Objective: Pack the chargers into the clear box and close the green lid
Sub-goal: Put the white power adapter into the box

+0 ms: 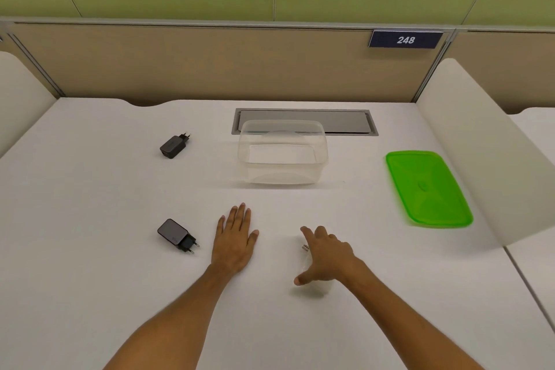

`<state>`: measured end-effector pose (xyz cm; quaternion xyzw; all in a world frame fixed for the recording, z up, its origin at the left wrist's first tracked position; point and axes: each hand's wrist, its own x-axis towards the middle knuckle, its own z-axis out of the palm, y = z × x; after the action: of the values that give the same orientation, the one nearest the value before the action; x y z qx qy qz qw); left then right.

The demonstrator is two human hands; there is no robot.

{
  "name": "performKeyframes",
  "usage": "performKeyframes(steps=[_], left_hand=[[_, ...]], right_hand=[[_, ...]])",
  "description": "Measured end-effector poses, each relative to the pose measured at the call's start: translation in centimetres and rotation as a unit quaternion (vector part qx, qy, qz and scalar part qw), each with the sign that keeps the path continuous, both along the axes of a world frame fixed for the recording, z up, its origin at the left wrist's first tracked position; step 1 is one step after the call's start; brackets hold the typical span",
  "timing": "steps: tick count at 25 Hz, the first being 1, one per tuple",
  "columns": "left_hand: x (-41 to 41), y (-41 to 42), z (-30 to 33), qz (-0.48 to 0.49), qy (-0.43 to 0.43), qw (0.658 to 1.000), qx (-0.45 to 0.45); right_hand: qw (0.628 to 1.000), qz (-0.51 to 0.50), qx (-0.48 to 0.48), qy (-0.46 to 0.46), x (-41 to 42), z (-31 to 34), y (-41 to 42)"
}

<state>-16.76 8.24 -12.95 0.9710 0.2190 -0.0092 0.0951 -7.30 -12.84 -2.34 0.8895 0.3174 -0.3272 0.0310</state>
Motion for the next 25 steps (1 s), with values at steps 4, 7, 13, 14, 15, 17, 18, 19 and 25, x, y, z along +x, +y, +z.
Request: performKeyframes(steps=[4,7,13,14,15,17,18,19,25], left_hand=[[-0.1,-0.1,0.0,0.002,-0.008,1.0,-0.007],[-0.1,0.0,0.0,0.006,-0.018,1.0,-0.014],[-0.1,0.0,0.1,0.008,-0.026,0.999,-0.019],[0.0,0.0,0.1,0.007,-0.027,0.999,-0.019],[0.0,0.0,0.1,0.008,-0.029,0.999,-0.019],[-0.1,0.0,0.1,0.011,-0.032,0.999,-0.022],[-0.1,0.0,0.1,0.012,-0.03,0.999,-0.019],[-0.2,0.0,0.1,0.012,-0.028,0.999,-0.014],[-0.1,0.0,0.3,0.017,-0.032,0.999,-0.017]], right_hand=[[0.999,0.008,-0.042,-0.012,-0.8,-0.6,-0.7],[0.999,0.006,-0.04,-0.019,-0.6,-1.0,-0.8],[0.998,0.041,-0.032,-0.044,-0.1,-1.4,0.3],[0.997,0.048,-0.03,-0.043,0.1,-1.2,0.7],[0.997,0.053,-0.026,-0.042,0.5,-0.9,1.2],[0.997,0.053,-0.009,-0.046,1.6,0.2,2.6],[0.997,0.052,0.004,-0.053,2.2,0.9,3.4],[0.997,0.051,0.021,-0.061,3.0,1.7,4.2],[0.98,0.055,0.151,-0.116,7.9,7.0,10.1]])
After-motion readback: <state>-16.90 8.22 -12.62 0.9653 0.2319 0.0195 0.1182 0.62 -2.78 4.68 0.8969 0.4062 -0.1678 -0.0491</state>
